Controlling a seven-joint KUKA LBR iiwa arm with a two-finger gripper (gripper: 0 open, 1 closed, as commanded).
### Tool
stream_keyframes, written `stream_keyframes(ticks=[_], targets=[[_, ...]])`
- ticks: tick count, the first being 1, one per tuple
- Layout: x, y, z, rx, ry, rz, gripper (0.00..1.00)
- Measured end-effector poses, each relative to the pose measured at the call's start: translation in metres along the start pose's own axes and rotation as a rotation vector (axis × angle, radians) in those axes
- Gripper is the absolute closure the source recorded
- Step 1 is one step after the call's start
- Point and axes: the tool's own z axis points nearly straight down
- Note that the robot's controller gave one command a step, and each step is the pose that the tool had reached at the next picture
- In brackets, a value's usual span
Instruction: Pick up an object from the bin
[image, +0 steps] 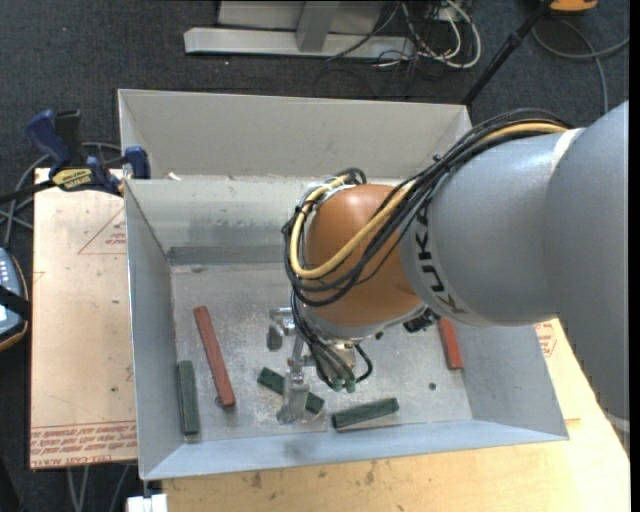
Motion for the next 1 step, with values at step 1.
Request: stream_keyframes(ticks=[1], targets=[[-0.0515, -0.0274, 0.0943, 0.002, 0.002, 0.092, 0.00]])
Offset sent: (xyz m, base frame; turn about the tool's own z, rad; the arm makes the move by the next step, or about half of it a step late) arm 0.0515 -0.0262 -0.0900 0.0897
